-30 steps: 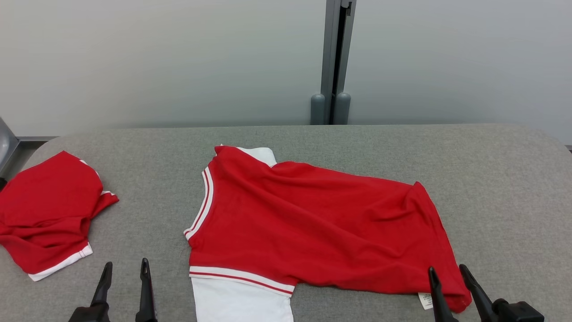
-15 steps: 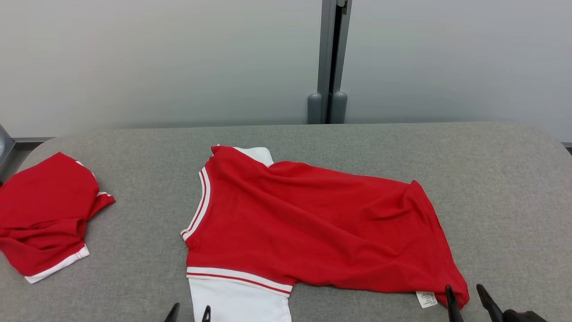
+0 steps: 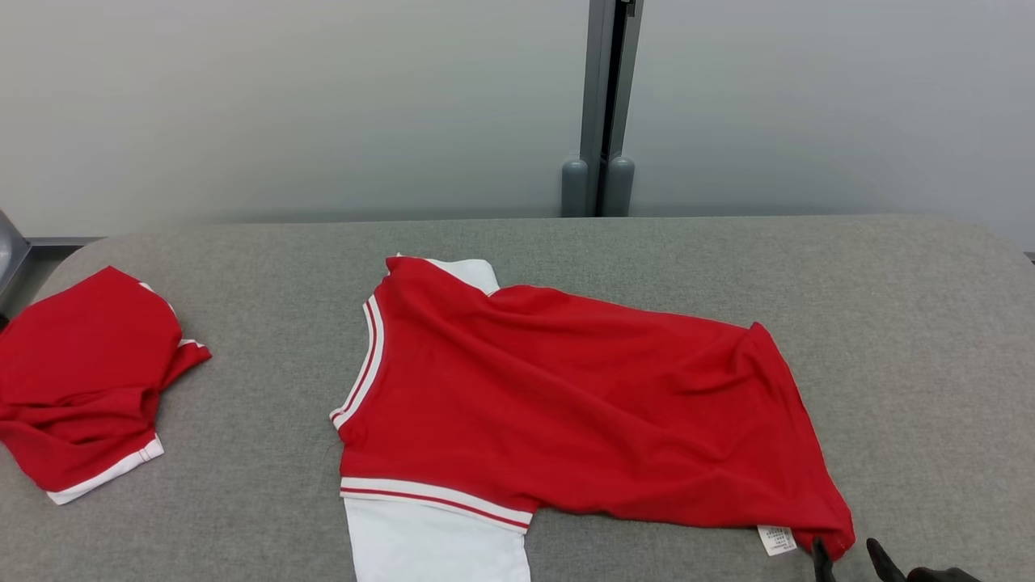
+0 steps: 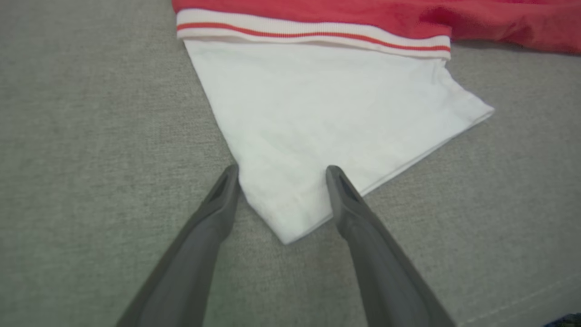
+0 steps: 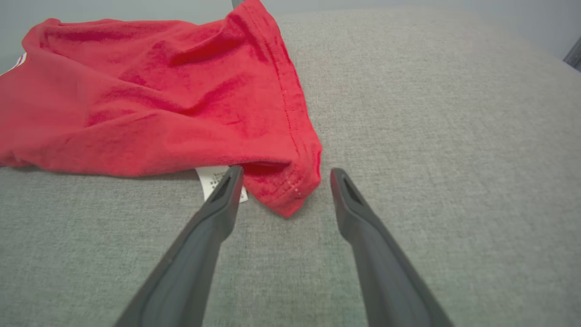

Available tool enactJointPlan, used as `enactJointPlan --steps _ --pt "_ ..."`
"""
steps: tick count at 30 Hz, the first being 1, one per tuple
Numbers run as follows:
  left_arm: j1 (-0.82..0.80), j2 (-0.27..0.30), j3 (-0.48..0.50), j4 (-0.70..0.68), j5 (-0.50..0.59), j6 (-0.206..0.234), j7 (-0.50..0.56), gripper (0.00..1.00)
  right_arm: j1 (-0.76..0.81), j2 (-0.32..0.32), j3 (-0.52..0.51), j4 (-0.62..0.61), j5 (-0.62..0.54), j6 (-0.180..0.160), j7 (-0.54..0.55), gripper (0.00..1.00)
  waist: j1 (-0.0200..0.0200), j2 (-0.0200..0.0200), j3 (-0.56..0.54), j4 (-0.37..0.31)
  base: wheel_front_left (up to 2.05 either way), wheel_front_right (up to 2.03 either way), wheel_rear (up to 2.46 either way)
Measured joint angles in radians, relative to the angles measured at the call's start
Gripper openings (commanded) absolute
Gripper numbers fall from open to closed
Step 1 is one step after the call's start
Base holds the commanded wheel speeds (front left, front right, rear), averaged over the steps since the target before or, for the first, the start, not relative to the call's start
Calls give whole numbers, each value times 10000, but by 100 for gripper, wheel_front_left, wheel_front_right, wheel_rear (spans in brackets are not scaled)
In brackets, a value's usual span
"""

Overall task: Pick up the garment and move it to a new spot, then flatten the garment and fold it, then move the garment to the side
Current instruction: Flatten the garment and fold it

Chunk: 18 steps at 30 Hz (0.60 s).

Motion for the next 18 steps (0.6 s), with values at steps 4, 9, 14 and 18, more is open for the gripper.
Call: enactJointPlan --steps 4,9,14,18 --pt "-139 -15 -119 211 -213 0 36 100 -200 -6 -79 418 48 0 -2 100 0 -2 74 33 0 0 0" --pt "-398 -69 -362 431 -558 0 52 100 -563 8 -107 876 180 0 -2 100 0 -2 204 60 0 0 0" --pt "-669 -65 -619 658 -1066 0 69 22 -921 17 138 1360 550 0 0 1 0 -2 315 67 0 0 0" --pt "-809 -65 -853 648 -1459 0 -48 0 -1094 -46 389 1070 757 0 0 0 1 -1 367 60 0 0 0"
